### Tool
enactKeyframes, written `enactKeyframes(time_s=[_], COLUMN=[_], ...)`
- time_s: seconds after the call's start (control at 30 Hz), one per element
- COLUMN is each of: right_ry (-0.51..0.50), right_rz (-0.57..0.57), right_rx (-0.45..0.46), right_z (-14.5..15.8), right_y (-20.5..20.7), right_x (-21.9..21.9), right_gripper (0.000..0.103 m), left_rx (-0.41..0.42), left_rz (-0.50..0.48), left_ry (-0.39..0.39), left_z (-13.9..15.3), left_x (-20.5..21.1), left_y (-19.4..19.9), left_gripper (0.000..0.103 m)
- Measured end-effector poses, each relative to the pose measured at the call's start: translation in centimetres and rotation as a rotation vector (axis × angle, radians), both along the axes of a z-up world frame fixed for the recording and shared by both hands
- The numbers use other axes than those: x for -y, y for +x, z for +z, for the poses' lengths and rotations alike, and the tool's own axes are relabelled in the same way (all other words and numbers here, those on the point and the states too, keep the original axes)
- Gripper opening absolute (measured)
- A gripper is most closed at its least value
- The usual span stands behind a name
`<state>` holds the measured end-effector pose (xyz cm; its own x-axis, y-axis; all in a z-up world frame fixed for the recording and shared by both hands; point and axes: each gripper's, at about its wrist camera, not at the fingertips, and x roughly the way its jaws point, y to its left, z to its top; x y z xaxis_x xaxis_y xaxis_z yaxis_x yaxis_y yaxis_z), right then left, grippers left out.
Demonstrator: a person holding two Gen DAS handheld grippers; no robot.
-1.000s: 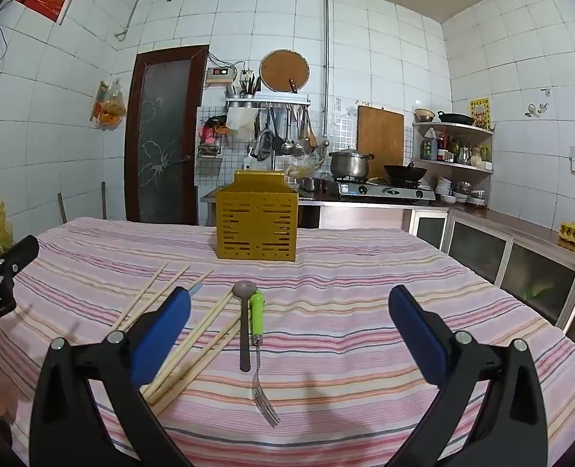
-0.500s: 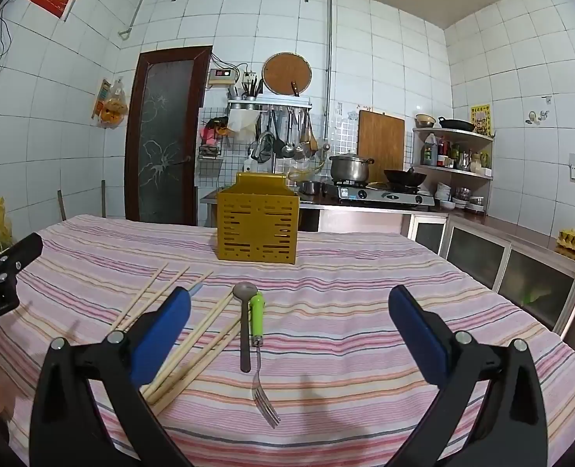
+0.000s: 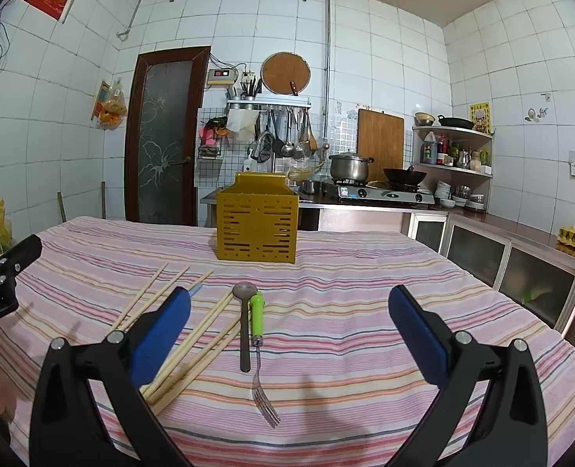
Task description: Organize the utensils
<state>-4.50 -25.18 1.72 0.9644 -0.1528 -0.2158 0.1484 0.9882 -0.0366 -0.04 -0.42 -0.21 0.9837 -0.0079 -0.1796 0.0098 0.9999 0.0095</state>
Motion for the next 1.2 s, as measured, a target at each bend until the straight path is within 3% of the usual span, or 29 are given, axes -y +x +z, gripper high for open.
enactKeyframes(time_s=[1.2], right_ry=[0.01], right_rz=[-0.002], right_rx=[-0.004], right_z=[0.03], right_y=[-0.06], right_x=[0.31], right_gripper=[0.099], left_rx=[-0.006], left_rz=[-0.001], left_ry=[0.004], left_z=[-0.24], left_x=[0.64], left_y=[-0.09], left_gripper=[0.098])
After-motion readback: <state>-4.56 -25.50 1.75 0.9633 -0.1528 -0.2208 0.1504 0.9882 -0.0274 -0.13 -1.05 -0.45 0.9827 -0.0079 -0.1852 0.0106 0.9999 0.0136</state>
